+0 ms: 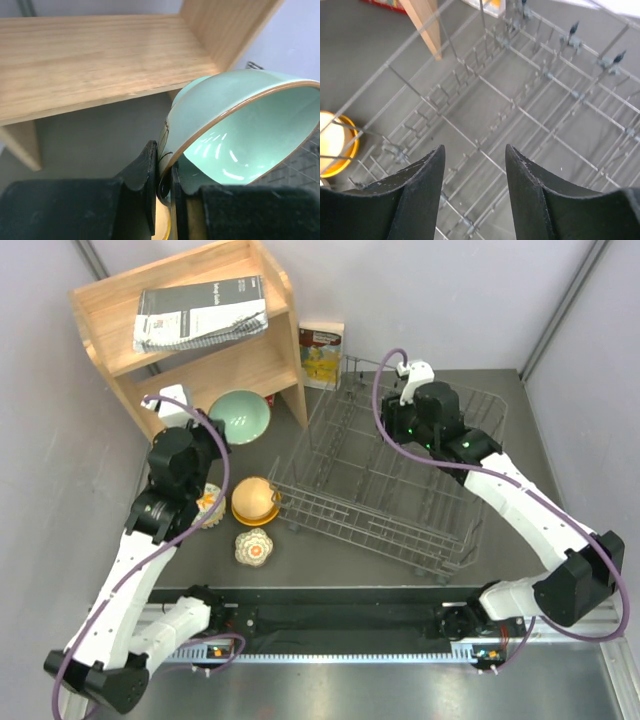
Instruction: Unload the bowls from the dish rack
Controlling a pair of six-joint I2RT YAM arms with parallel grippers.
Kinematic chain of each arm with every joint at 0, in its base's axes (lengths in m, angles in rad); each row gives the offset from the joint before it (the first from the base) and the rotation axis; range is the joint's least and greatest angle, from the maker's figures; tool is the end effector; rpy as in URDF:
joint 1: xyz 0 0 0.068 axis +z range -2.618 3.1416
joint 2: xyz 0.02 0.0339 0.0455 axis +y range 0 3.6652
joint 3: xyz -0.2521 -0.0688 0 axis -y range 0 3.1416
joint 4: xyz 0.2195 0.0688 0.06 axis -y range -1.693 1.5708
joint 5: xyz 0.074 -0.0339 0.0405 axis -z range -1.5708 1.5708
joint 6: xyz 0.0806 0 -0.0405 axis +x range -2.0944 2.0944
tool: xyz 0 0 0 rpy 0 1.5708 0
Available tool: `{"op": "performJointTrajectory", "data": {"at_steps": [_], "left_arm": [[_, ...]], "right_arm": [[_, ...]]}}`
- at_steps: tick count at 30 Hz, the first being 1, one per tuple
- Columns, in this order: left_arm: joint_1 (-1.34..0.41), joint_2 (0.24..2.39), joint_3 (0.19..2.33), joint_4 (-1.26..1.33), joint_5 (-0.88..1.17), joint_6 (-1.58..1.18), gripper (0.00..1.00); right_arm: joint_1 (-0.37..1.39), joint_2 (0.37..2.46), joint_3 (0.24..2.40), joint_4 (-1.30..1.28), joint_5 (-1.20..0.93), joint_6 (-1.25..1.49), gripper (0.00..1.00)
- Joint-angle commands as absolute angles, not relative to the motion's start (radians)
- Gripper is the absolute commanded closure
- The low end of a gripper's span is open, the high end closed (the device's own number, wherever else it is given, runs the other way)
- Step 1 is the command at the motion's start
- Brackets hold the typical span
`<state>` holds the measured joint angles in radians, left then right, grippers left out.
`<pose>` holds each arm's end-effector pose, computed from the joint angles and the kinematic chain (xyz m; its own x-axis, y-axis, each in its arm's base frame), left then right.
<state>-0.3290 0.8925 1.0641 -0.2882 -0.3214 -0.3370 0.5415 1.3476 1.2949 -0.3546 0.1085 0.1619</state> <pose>0.2139 -0.0461 0.3889 -0.1071 -0.2949 -0.9495 -0.0273 0.9555 -0.2937 0.2856 0.1616 0.3466 -0.4039 -0.0559 -0.9131 -0.3669 0.9242 0.1057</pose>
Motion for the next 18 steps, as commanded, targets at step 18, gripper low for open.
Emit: {"op": "performJointTrajectory", "data": {"at_steps": [18], "left_arm": [[-0.33,0.721,0.887,-0.782,-0.5,-0.615,1.0]], "right_arm": [[0.546,1.298,1.195,-0.299,0.155,0.189,0.49]]}}
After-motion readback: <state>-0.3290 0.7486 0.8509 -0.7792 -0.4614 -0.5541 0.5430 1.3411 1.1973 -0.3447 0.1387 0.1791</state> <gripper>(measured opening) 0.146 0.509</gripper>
